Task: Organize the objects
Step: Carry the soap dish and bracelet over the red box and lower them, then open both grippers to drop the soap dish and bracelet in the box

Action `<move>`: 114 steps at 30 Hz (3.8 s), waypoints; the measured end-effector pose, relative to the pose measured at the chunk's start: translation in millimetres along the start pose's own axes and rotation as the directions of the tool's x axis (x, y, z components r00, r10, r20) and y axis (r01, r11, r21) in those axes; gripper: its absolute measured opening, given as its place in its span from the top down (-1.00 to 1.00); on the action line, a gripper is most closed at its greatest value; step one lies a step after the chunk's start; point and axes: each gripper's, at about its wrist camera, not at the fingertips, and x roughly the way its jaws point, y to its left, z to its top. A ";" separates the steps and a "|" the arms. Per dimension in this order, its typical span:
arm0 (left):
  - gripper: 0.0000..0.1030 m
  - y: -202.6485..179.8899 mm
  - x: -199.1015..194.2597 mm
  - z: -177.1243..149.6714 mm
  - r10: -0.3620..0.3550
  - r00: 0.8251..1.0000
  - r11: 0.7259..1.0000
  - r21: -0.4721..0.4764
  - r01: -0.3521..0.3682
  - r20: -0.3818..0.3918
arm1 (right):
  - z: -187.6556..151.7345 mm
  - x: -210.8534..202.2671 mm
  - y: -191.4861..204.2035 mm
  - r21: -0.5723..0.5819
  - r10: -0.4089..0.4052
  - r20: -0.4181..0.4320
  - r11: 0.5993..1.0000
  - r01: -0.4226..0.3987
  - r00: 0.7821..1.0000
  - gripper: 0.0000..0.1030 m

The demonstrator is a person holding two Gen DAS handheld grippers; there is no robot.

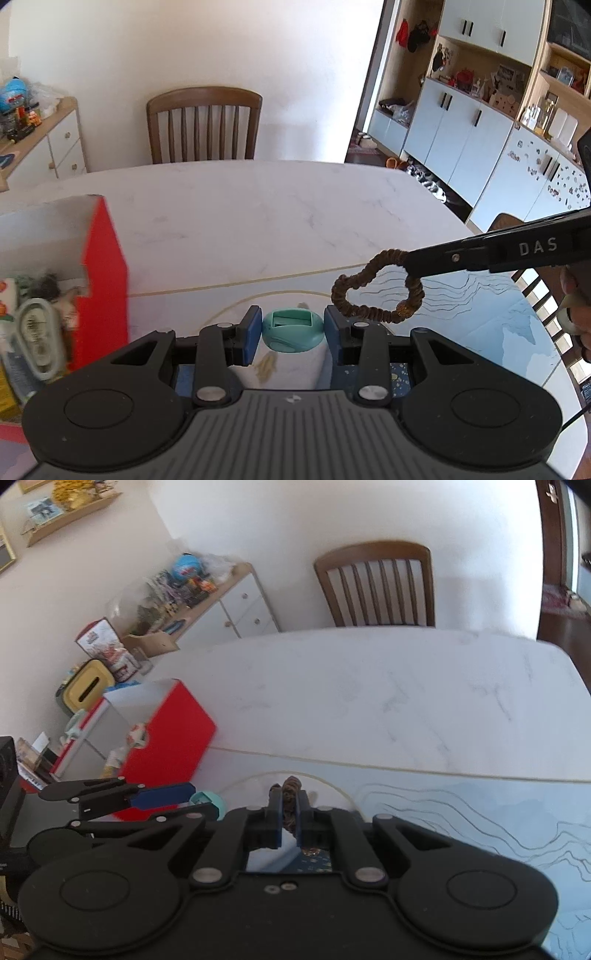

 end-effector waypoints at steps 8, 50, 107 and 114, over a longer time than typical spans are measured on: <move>0.31 35.9 -44.9 3.8 0.027 0.999 1.000 -0.008 -0.026 0.038 | 13.1 -12.1 49.0 -0.062 0.017 0.047 0.998 -0.014 0.999 0.90; 0.31 275.1 -62.9 1.6 0.262 0.964 0.964 -0.040 -0.264 -0.043 | 29.9 139.1 278.3 -0.313 0.102 -0.171 0.938 -0.152 0.980 0.90; -0.04 251.2 -84.1 2.8 0.207 0.971 0.977 -0.021 -0.211 -0.120 | 22.1 118.3 267.8 -0.233 0.048 -0.075 0.970 -0.065 0.996 0.27; -0.14 236.8 -113.3 2.6 0.200 0.978 0.979 -0.025 -0.202 -0.051 | 17.6 104.3 264.8 -0.229 0.045 -0.046 0.972 -0.055 0.998 0.12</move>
